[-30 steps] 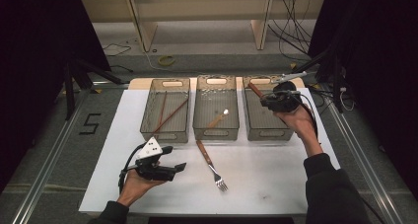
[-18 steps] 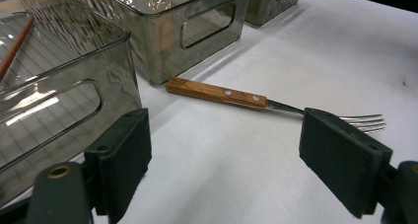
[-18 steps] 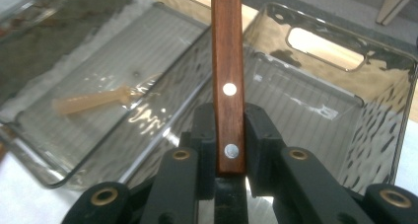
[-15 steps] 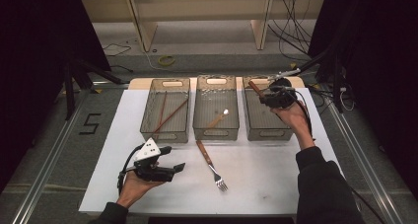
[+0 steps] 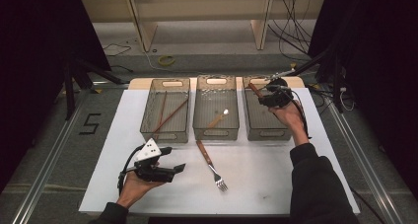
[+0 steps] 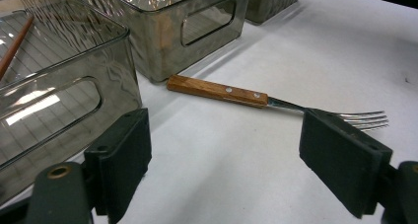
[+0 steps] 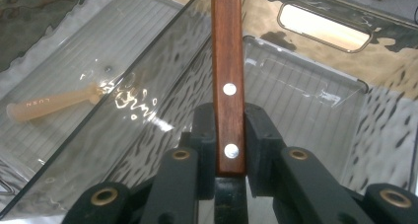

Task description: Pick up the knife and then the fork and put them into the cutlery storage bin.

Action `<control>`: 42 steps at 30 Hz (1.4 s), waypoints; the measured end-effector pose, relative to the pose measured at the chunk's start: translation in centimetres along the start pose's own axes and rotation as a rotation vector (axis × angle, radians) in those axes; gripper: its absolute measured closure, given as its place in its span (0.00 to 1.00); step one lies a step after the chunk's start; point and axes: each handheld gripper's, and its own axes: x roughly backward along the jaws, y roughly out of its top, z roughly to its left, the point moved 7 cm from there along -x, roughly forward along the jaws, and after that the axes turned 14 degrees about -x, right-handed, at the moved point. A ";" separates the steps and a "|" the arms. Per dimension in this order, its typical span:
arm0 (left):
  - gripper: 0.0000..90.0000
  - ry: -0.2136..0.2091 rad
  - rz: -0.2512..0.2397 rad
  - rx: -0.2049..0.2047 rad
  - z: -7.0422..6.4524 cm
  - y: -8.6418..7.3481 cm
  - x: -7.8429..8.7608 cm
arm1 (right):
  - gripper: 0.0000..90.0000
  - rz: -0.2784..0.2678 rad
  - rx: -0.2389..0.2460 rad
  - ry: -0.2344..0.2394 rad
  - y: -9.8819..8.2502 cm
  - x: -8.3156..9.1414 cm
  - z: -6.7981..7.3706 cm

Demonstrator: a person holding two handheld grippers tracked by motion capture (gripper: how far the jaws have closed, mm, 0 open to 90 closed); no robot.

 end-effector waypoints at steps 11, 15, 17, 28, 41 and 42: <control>0.22 0.001 -0.001 -0.007 0.0 0.0 0.0 | 0.86 0.010 0.004 -0.011 0.5 -0.7 0.4; 0.22 0.001 -0.001 -0.005 0.0 0.0 0.0 | 0.86 0.010 0.001 -0.017 0.5 -0.9 0.4; 0.22 0.002 -0.003 -0.005 0.0 0.0 0.0 | 0.86 0.017 0.004 -0.021 0.4 -1.0 0.4; 0.22 -0.002 0.000 -0.010 0.0 0.0 0.0 | 0.86 0.041 -0.006 -0.047 0.2 -2.0 -0.1; 0.22 -0.003 0.004 -0.010 0.0 0.0 0.0 | 0.55 0.043 -0.006 0.011 0.3 -1.6 0.8; 0.22 -0.004 0.006 -0.013 0.0 0.0 0.0 | 0.53 0.042 -0.004 0.015 0.2 -1.4 0.9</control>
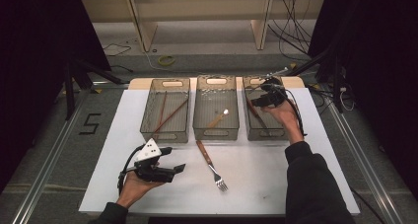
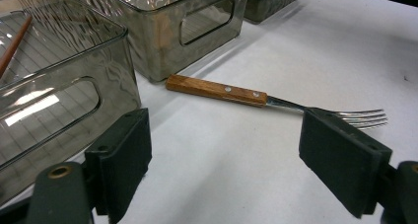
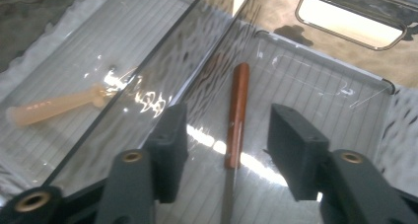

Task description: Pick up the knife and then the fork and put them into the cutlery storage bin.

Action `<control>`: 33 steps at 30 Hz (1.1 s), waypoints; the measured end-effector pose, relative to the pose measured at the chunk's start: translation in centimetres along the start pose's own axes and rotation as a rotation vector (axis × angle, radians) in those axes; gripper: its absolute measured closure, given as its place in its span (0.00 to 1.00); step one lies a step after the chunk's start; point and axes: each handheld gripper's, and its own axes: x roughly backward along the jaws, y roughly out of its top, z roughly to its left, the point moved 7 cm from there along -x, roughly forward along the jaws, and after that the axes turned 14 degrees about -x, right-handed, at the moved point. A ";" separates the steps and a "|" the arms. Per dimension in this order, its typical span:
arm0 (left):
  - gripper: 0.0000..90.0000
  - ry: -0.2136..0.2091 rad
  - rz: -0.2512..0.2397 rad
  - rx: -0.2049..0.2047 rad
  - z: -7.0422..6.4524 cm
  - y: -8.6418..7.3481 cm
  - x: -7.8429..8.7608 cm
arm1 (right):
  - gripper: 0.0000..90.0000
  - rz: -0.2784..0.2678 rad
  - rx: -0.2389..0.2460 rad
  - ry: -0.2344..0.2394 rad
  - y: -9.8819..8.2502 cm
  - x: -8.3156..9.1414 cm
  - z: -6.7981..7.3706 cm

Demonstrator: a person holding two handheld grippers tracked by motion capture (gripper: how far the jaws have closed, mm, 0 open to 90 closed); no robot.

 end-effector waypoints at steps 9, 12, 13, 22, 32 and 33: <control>0.24 -0.010 0.009 0.001 0.0 0.4 0.0 | 0.42 -0.074 0.047 0.077 -1.0 3.3 2.3; 0.24 -0.014 0.007 0.003 -0.1 0.7 0.0 | 0.41 -0.102 0.061 0.123 -1.9 4.8 3.4; 0.24 -0.017 0.008 0.006 -0.1 0.7 0.0 | 0.40 -0.110 0.065 0.131 -2.3 5.2 3.8; 0.25 -0.029 0.018 0.031 0.2 1.5 -0.2 | 0.38 -0.147 0.085 0.220 -6.5 7.9 5.7; 0.29 -0.036 0.055 0.008 0.4 2.8 -1.9 | 0.35 -0.168 0.082 0.242 -10.6 9.2 5.8; 0.30 -0.045 0.059 0.000 0.3 2.9 -2.2 | 0.35 -0.171 0.079 0.249 -10.9 9.3 5.8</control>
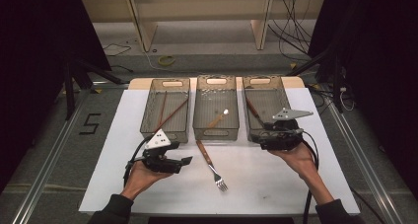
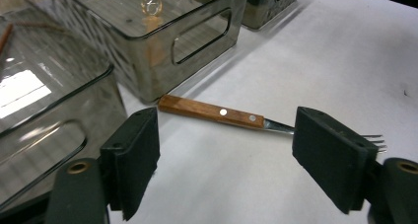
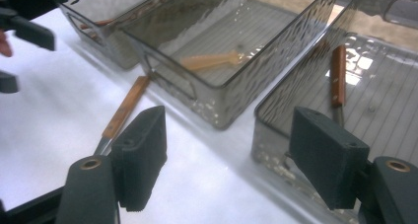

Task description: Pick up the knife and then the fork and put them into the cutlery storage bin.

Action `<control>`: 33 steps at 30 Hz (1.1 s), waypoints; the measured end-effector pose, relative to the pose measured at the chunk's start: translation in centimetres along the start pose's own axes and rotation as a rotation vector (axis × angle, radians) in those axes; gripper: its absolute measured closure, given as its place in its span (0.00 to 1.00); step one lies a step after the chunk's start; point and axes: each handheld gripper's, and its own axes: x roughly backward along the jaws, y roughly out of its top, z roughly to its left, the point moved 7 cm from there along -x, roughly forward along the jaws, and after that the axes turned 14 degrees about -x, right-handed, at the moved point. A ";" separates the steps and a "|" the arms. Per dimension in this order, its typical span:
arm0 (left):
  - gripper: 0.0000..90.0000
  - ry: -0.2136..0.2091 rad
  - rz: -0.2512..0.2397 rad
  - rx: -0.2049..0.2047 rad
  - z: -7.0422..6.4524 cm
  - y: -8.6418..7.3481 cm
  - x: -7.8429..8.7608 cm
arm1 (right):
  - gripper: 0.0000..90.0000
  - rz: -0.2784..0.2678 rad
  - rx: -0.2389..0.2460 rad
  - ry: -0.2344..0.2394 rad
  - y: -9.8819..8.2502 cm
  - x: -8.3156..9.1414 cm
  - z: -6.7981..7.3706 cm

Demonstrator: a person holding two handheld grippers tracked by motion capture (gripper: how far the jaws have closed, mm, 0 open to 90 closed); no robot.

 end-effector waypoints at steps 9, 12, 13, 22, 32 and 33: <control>0.45 -0.033 0.047 -0.031 0.3 0.6 -2.4 | 0.33 -0.016 -0.031 0.047 -3.4 0.5 0.9; 0.52 -0.036 0.065 -0.044 0.3 1.0 -3.4 | 0.33 -0.010 -0.024 0.050 -4.3 0.5 1.2; 0.54 -0.043 0.072 -0.048 0.3 1.1 -3.7 | 0.33 -0.011 -0.026 0.057 -4.6 0.5 1.3; 0.77 -0.042 0.112 -0.069 0.9 1.5 -5.9 | 0.30 -0.009 -0.017 0.079 -6.2 0.7 2.3; 0.96 -0.038 0.159 -0.101 1.3 1.5 -7.4 | 0.30 0.004 -0.020 0.090 -7.4 0.8 2.8; 0.97 -0.035 0.161 -0.104 1.3 1.4 -7.6 | 0.30 0.005 -0.020 0.089 -7.5 0.8 2.9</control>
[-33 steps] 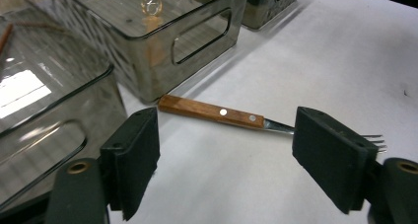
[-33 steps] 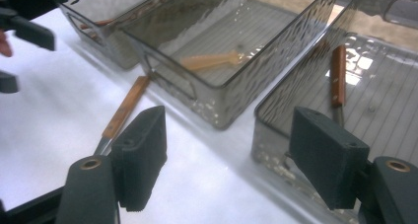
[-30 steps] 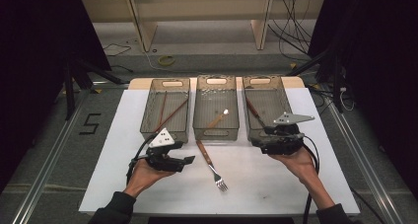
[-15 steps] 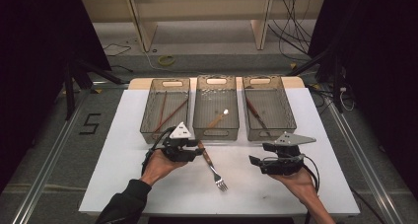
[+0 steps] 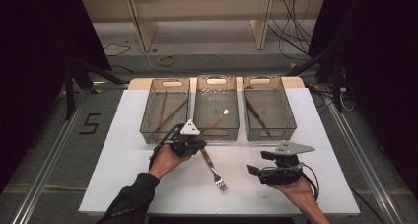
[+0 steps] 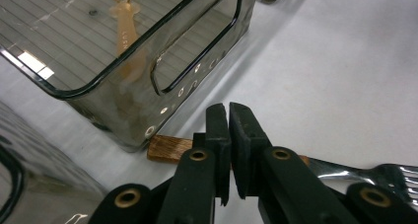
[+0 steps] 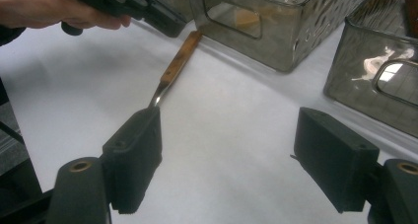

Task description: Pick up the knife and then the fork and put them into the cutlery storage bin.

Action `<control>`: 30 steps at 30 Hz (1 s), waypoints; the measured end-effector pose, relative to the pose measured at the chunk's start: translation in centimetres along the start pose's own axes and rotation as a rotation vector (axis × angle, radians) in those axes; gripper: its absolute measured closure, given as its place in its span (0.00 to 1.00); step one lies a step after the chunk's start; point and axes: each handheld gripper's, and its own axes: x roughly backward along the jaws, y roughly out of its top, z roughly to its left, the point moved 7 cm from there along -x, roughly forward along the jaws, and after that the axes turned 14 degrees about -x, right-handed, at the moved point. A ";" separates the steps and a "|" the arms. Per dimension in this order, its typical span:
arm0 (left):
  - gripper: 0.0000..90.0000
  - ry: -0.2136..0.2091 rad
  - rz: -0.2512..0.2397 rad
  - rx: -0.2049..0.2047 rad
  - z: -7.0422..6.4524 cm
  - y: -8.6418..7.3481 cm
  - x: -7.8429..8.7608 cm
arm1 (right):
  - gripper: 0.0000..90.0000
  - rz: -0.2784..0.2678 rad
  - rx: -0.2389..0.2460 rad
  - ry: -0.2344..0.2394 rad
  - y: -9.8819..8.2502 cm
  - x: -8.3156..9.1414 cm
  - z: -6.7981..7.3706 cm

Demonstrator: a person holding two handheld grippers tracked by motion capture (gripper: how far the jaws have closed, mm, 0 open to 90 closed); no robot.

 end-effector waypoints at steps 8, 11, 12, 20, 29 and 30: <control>0.98 0.006 0.037 -0.016 0.3 -0.1 -1.5 | 0.30 0.004 -0.001 0.011 -0.4 0.0 0.3; 0.99 0.004 0.051 -0.015 0.4 -0.4 -2.0 | 0.30 0.001 -0.002 0.013 -0.5 0.0 0.3; 0.99 0.004 0.055 -0.011 0.4 -0.5 -2.1 | 0.30 0.001 -0.003 0.014 -0.5 0.0 0.3; 0.99 0.002 0.068 -0.039 0.4 -0.6 -2.3 | 0.31 0.005 -0.007 0.019 -0.6 0.0 0.3; 0.99 -0.005 0.097 -0.065 0.4 -0.5 -2.4 | 0.31 0.002 -0.021 0.025 -0.5 0.1 0.3; 0.99 -0.005 0.099 -0.069 0.4 -0.5 -2.4 | 0.31 0.002 -0.020 0.024 -0.5 0.1 0.3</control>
